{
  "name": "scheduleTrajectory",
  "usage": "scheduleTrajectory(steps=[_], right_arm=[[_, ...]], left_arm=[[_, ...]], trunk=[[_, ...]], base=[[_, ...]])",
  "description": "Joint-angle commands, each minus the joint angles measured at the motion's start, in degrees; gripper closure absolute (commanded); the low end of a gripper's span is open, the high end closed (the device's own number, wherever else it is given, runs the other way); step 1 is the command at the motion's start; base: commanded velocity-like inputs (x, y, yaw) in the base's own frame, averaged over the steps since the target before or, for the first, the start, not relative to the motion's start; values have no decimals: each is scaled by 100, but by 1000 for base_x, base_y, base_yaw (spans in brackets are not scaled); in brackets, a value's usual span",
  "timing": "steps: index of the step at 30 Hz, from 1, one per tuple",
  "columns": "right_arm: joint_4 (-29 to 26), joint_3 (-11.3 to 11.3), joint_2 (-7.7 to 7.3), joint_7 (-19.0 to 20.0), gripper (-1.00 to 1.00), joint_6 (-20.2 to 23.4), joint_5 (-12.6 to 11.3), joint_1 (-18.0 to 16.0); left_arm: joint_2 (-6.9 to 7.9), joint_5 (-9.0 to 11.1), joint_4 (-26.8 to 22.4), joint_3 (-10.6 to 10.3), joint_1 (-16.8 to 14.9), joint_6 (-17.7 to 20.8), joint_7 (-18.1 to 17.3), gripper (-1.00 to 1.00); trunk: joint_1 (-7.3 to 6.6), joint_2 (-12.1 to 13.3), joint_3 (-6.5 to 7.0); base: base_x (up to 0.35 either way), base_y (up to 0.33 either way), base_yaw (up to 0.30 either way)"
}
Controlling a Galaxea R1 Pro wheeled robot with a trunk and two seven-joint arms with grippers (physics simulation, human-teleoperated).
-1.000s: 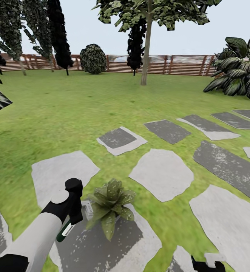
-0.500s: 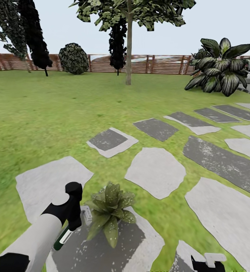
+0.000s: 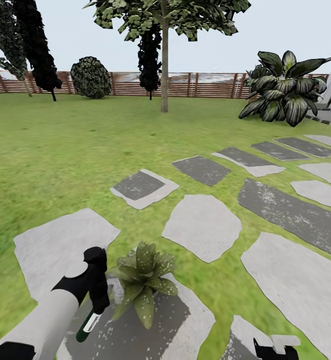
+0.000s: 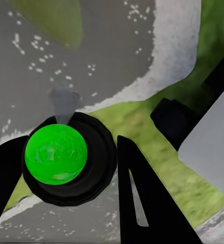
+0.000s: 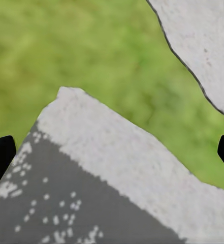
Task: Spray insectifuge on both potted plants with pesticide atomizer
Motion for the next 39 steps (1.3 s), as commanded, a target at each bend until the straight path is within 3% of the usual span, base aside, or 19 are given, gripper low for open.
scheduleTrajectory(steps=[1,13,20,22,24,28,37,39], right_arm=[[6,-48,0,-3,-100,-23,59,-4],[6,-48,9,-6,-100,-23,59,-4],[6,-48,9,-10,-100,-23,59,-4],[6,-48,9,-7,-100,-23,59,-4],[6,-48,9,-9,-100,-23,59,-4],[6,-48,1,-11,-100,-23,59,-4],[6,-48,4,-11,-100,-23,59,-4],[6,-48,8,-7,-100,-23,59,-4]], left_arm=[[5,-19,28,-24,0,60,-15,100],[-49,-20,123,-20,3,80,31,100],[-3,-24,130,-10,73,96,66,100],[13,-23,133,-2,192,96,244,100],[51,41,146,150,232,96,529,100],[56,86,149,475,240,81,598,100],[40,123,149,514,240,79,586,100],[39,274,149,519,240,77,545,100]], trunk=[[-1,-2,-5],[-1,-2,-5],[-1,-2,-5],[-1,-2,-5],[-1,-2,-5],[-1,-2,-5],[-1,-2,-5],[-1,-2,-5]], base=[[-5,222,0],[-104,275,-174],[-1,31,-231],[0,1,-33],[0,0,-6],[0,105,-1],[0,112,0],[0,2,0]])
